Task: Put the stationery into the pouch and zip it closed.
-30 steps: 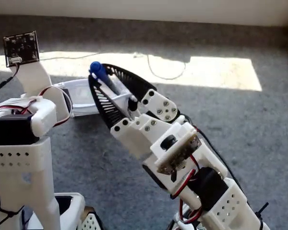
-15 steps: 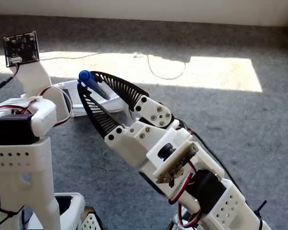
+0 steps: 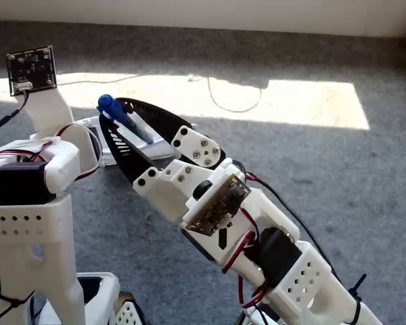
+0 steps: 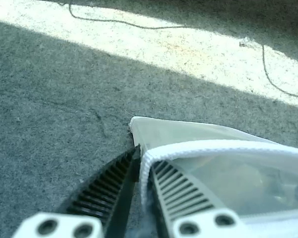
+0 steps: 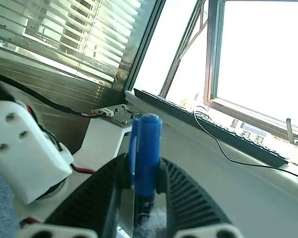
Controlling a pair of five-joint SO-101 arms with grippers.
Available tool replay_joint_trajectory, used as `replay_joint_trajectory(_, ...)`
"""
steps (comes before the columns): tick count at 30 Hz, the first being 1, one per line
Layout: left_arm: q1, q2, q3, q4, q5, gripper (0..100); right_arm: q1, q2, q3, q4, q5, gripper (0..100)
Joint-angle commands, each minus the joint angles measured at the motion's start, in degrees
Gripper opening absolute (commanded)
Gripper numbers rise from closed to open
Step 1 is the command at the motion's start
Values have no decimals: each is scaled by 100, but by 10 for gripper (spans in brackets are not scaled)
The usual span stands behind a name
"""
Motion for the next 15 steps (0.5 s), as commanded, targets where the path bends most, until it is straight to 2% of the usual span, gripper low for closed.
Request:
replay_joint_trajectory(1, 57, -101, -66, -9, -53, 7, 207, 207, -75, -136, -35, 14)
replay_joint_trajectory(10, 48, -101, -66, -9, -62, 7, 268, 514, -84, -145, -35, 14)
replay_joint_trajectory(15, -119, -101, -66, -26, -53, 7, 488, 664, -40, -1165, -44, 12)
